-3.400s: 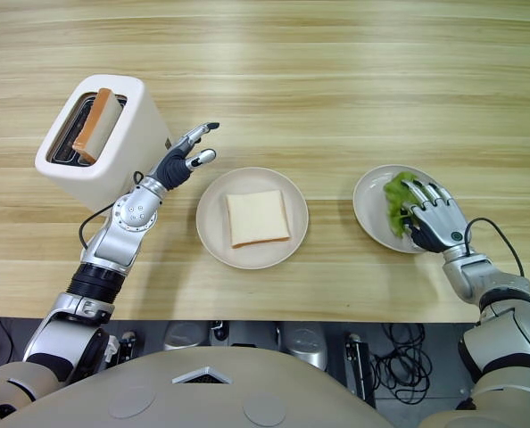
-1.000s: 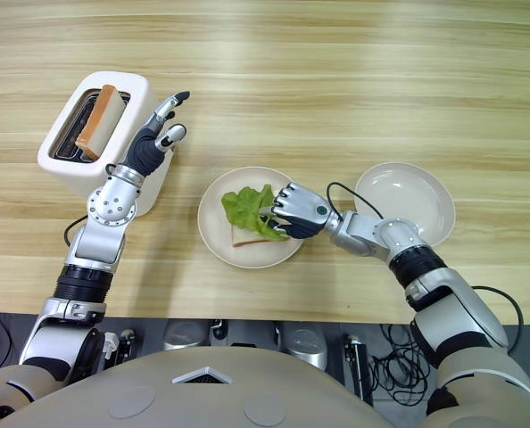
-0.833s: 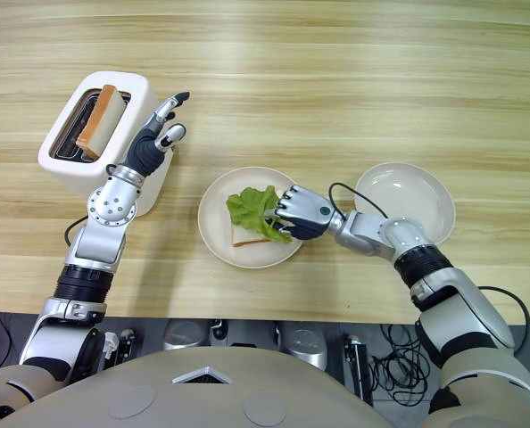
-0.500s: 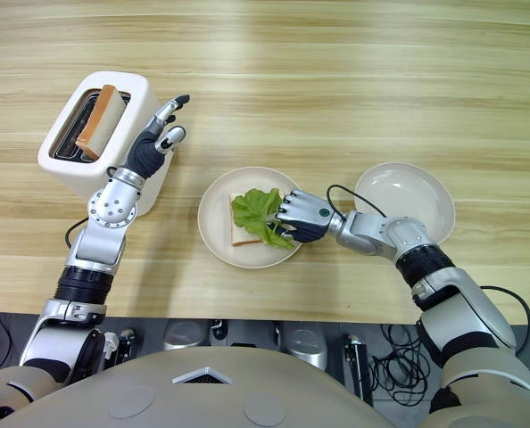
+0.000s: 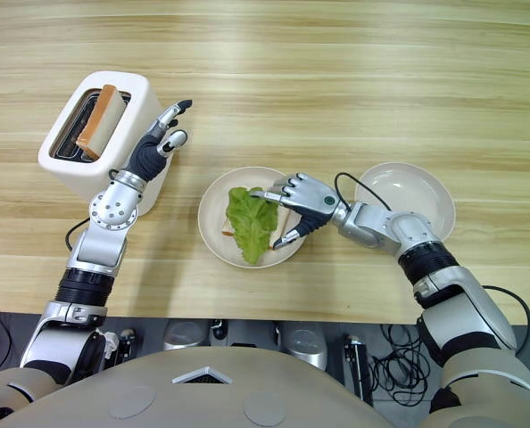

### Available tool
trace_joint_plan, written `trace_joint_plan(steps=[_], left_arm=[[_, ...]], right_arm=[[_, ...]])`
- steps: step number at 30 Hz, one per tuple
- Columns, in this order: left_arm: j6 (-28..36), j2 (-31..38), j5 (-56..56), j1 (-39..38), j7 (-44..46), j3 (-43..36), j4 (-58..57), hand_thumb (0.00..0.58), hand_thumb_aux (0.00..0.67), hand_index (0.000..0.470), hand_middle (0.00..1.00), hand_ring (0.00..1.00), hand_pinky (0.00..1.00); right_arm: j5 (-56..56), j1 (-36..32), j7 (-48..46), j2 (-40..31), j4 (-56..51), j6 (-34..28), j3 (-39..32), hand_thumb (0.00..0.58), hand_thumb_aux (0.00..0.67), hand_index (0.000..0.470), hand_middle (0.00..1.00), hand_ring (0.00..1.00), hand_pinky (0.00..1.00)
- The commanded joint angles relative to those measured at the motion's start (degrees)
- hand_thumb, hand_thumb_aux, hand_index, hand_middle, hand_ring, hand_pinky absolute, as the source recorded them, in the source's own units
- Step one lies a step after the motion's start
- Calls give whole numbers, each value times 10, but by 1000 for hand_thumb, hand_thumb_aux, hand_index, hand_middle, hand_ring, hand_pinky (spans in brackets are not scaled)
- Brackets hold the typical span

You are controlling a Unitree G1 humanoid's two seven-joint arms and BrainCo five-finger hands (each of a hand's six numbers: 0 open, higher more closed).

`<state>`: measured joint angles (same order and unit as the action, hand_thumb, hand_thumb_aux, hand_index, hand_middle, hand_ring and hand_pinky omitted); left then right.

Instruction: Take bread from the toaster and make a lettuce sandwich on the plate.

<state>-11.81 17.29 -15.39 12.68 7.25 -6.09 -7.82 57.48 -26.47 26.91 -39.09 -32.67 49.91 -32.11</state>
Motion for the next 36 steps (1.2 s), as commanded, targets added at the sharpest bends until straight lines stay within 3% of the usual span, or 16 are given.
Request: trace_joint_plan(steps=[1, 8, 16, 20, 24, 36], left_arm=[[9, 19, -29, -24, -11, 12, 74, 0, 0, 0, 0, 0, 0], [33, 33, -102, -73, -40, 60, 299, 0, 0, 0, 0, 0, 0], [56, 58, -169, -98, -87, 162, 355, 0, 0, 0, 0, 0, 0], [95, 93, -220, -83, -114, 195, 272, 0, 0, 0, 0, 0, 0], [137, 131, -296, -71, -121, 159, 170, 0, 0, 0, 0, 0, 0], [206, 132, -303, -78, -67, 100, 136, 0, 0, 0, 0, 0, 0]], right_arm=[[-20, 0, -3, -13, 20, -5, 27, 0, 0, 0, 0, 0, 0], [-69, 14, 20, -19, 47, -22, 97, 0, 0, 0, 0, 0, 0], [-80, 27, 24, -11, 57, -31, 124, 0, 0, 0, 0, 0, 0], [-91, 33, 29, -8, 61, -34, 136, 0, 0, 0, 0, 0, 0], [-87, 36, 28, -9, 56, -37, 137, 0, 0, 0, 0, 0, 0], [-78, 37, 31, -5, 47, -33, 129, 0, 0, 0, 0, 0, 0]])
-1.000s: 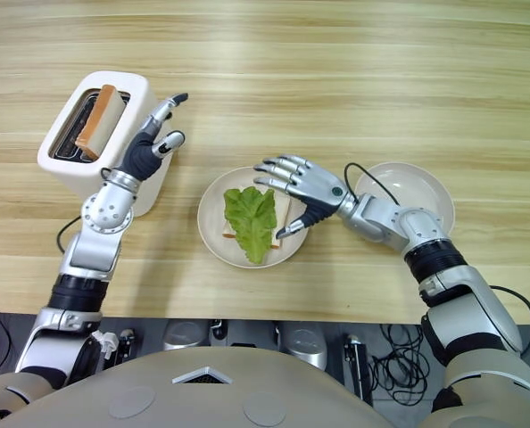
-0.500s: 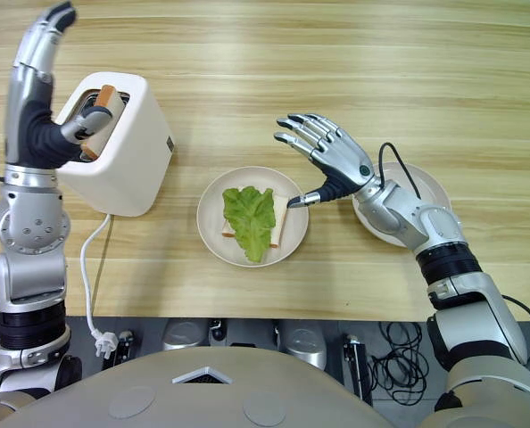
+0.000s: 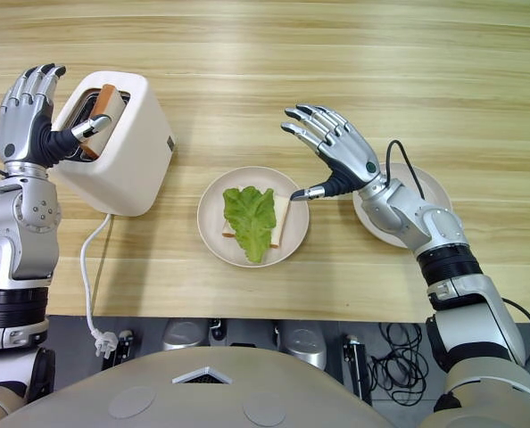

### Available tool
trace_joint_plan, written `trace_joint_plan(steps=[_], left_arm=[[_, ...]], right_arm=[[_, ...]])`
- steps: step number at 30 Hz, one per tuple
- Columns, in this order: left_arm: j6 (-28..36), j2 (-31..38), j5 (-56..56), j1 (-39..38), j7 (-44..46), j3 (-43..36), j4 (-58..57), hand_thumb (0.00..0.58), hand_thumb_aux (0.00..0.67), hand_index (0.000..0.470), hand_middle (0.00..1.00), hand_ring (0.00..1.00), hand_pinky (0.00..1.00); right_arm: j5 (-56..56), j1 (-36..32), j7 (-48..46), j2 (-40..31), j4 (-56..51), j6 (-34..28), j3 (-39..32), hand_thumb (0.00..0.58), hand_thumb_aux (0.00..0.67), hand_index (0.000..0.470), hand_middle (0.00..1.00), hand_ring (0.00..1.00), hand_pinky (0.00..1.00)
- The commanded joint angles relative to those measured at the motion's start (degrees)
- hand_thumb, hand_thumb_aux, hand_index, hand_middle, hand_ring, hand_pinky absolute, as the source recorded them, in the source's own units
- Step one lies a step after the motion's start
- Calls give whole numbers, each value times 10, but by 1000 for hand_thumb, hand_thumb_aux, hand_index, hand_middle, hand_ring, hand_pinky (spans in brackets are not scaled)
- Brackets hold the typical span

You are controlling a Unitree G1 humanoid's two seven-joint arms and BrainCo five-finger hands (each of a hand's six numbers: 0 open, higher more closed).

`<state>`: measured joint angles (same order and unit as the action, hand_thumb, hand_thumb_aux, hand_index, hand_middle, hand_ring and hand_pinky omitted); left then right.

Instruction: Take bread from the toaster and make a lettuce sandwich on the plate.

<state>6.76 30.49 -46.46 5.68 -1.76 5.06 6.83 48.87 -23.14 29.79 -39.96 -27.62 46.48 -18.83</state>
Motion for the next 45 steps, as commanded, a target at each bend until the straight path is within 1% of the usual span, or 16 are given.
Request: trace_joint_plan(steps=[1, 3, 4, 5, 6, 7, 8, 9, 15, 18, 25, 26, 32, 33, 40, 45], left_arm=[[22, 1, 8, -9, 24, -11, -9, 0, 0, 0, 0, 0, 0], [27, 3, 9, -11, 29, -11, -5, 0, 0, 0, 0, 0, 0], [31, 4, 9, -11, 33, -12, -4, 385, 281, 193, 0, 0, 0], [34, 4, 9, -11, 36, -12, -4, 385, 281, 193, 0, 0, 0], [35, 5, 9, -11, 38, -12, -3, 527, 468, 321, 0, 0, 0], [36, 5, 10, -10, 39, -12, -4, 579, 646, 444, 0, 0, 0], [37, 5, 12, -9, 40, -12, -7, 579, 646, 444, 0, 0, 0], [37, 5, 12, -8, 39, -12, -11, 567, 570, 391, 0, 0, 0], [42, 5, 16, -7, 40, -21, -28, 571, 586, 402, 0, 0, 0], [41, 3, 24, -8, 41, -28, -38, 560, 547, 375, 0, 0, 0], [30, -1, 41, -12, 33, -41, -57, 569, 578, 397, 0, 0, 0], [29, 1, 42, -11, 32, -40, -57, 580, 670, 460, 0, 0, 0], [29, 28, 53, 6, 20, -5, -22, 580, 670, 460, 0, 0, 0], [29, 33, 55, 11, 18, 3, -11, 580, 670, 460, 1000, 1000, 1000], [-2, 39, 84, 82, -35, 72, 112, 580, 670, 460, 1000, 1000, 1000], [-31, 22, 124, 131, -36, 83, 187, 580, 670, 460, 1000, 1000, 1000]], right_arm=[[9, 4, 2, 5, -3, 1, -4, 0, 0, 0, 0, 0, 0], [10, 4, 3, 6, -4, 0, -4, 0, 0, 0, 0, 0, 0], [9, 5, 3, 6, -4, 1, -3, 0, 0, 0, 0, 0, 0], [9, 6, 3, 6, -4, 1, -3, 0, 0, 0, 0, 0, 0], [8, 8, 3, 6, -1, 1, -2, 0, 0, 0, 0, 0, 0], [8, 10, 3, 6, 0, 1, -2, 0, 0, 0, 0, 0, 0], [7, 12, 2, 6, 1, 2, -2, 0, 0, 0, 0, 0, 0], [8, 14, 3, 6, 1, 3, -2, 0, 0, 0, 0, 0, 0], [6, 20, 1, 6, 4, 8, -2, 0, 0, 0, 0, 0, 0], [5, 18, -2, 6, 3, 13, -4, 0, 0, 0, 0, 0, 0], [10, 16, -5, 10, 1, 13, -5, 0, 0, 0, 0, 0, 0], [10, 16, -5, 10, 0, 12, -5, 0, 0, 0, 0, 0, 0], [10, 16, -1, 14, -3, 8, -4, 0, 0, 0, 0, 0, 0], [9, 16, -1, 15, -3, 7, -4, 0, 0, 0, 0, 0, 0], [12, 9, 7, 20, -4, -3, -1, 0, 0, 0, 0, 0, 0], [10, 4, 13, 19, -6, -5, 2, 0, 0, 0, 0, 0, 0]])
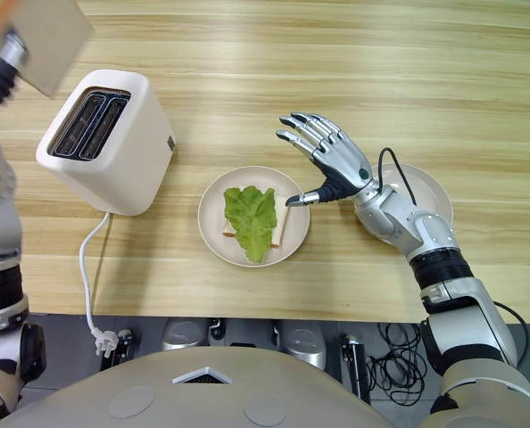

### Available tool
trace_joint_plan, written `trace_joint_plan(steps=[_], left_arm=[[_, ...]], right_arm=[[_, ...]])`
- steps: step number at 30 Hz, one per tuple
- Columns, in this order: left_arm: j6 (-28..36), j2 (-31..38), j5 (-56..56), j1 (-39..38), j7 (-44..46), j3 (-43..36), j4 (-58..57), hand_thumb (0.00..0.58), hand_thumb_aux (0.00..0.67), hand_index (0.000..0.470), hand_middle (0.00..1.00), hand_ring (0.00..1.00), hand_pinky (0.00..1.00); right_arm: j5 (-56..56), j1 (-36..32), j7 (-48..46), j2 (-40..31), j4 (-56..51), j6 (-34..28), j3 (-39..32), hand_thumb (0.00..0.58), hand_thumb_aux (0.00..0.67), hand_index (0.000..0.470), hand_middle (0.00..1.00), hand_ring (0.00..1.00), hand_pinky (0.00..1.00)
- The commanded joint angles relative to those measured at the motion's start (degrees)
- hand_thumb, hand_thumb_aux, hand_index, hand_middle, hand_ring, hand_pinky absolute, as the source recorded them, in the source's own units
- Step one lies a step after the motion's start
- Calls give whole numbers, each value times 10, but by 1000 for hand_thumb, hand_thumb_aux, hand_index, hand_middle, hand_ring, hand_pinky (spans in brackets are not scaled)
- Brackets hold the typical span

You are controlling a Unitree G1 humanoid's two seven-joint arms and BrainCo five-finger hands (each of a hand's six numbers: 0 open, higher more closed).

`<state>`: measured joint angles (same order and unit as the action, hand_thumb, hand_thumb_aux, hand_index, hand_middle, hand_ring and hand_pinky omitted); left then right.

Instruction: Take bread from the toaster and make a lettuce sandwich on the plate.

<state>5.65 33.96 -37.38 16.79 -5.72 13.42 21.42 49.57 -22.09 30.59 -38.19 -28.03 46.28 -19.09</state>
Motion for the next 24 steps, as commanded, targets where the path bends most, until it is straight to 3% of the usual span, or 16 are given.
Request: trace_joint_plan(steps=[1, 7, 12, 16, 18, 24], left_arm=[[-26, -18, 54, 29, 15, -5, 46, 580, 670, 460, 1000, 1000, 1000], [-39, -65, 272, 77, 208, -95, -64, 580, 670, 460, 1000, 1000, 1000], [-64, -74, 339, 146, 360, -160, -294, 580, 670, 460, 1000, 1000, 1000], [-105, -105, 382, 188, 537, -233, -437, 580, 670, 460, 1000, 1000, 1000], [-124, -120, 397, 203, 585, -243, -483, 580, 670, 460, 1000, 1000, 1000], [-103, -192, 428, 270, 688, -245, -652, 580, 670, 460, 1000, 1000, 1000]], right_arm=[[3, -8, 6, 1, -1, -4, 4, 0, 0, 0, 0, 0, 0], [-16, -2, 20, -9, 24, 8, 28, 0, 0, 0, 0, 0, 0], [-31, 7, 23, -6, 51, 40, 39, 0, 0, 0, 0, 0, 0], [-35, 13, 2, -2, 58, 58, 33, 0, 0, 0, 0, 0, 0], [-39, 16, -10, -1, 60, 68, 31, 0, 0, 0, 0, 0, 0], [-58, 33, -98, 4, 82, 132, -15, 0, 0, 0, 0, 0, 0]])
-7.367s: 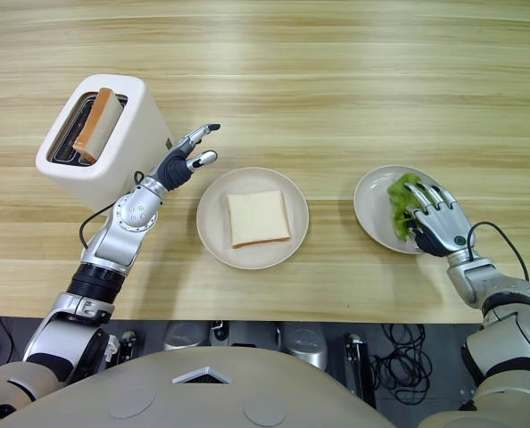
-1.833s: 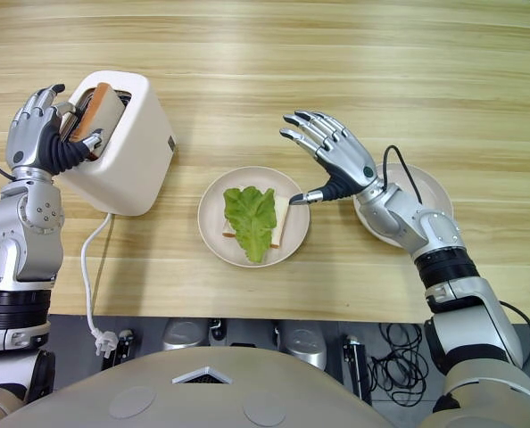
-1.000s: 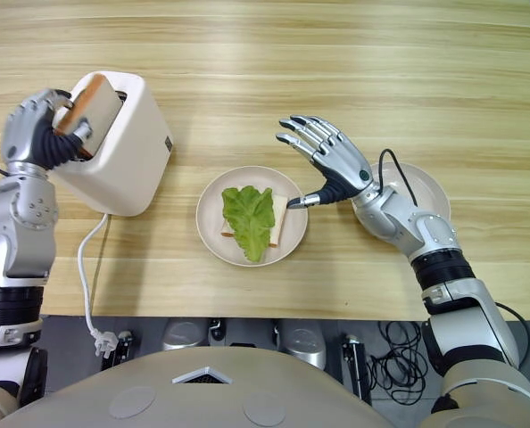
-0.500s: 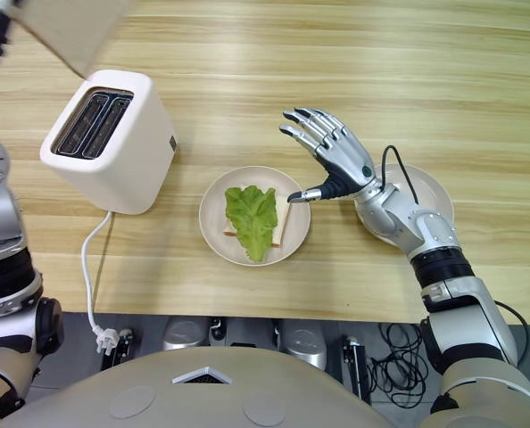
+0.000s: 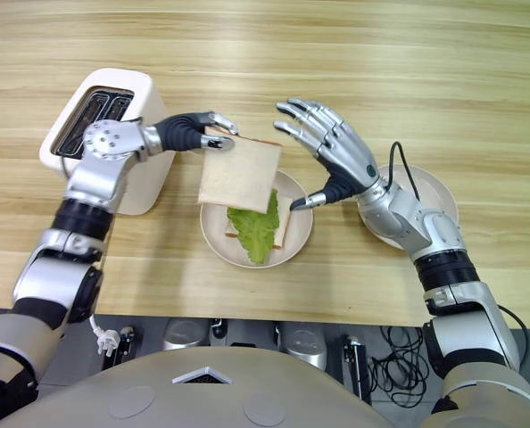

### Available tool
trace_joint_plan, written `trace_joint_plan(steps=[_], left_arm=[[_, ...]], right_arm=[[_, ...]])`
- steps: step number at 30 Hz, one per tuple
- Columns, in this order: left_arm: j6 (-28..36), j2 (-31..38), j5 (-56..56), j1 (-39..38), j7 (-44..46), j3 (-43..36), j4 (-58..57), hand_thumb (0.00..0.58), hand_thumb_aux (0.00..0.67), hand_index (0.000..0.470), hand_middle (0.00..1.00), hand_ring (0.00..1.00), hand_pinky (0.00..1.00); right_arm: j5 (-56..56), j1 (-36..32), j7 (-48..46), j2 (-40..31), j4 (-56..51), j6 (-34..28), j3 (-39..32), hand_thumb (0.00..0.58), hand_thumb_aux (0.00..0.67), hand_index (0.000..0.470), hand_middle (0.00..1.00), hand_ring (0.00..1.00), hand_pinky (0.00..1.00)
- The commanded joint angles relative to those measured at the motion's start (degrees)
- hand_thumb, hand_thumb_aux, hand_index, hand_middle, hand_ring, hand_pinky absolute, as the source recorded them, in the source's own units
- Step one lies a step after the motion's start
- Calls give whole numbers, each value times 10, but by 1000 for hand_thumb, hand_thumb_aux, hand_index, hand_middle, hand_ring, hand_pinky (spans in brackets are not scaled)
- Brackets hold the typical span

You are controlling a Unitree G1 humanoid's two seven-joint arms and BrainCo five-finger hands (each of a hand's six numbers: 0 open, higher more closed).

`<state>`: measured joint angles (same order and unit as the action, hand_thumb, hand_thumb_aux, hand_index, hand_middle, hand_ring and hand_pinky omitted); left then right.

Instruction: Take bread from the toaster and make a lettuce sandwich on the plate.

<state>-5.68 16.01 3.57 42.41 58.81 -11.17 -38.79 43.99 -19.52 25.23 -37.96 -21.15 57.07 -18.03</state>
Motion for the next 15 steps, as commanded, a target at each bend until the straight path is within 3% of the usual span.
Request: trace_joint_plan(steps=[1, 10, 15], left_arm=[[10, -18, 21, 18, 51, 3, -65, 580, 670, 460, 1000, 1000, 1000], [-58, -28, -29, 2, 21, -14, -99, 580, 670, 460, 1000, 1000, 1000], [-75, -31, -52, -26, 11, -29, -94, 580, 670, 460, 1000, 1000, 1000]], right_arm=[[-1, 10, -59, 2, 16, 29, -34, 0, 0, 0, 0, 0, 0], [-30, 42, -187, -7, 65, 25, -56, 0, 0, 0, 0, 0, 0], [-39, 47, -214, 1, 65, 17, -50, 0, 0, 0, 0, 0, 0]])
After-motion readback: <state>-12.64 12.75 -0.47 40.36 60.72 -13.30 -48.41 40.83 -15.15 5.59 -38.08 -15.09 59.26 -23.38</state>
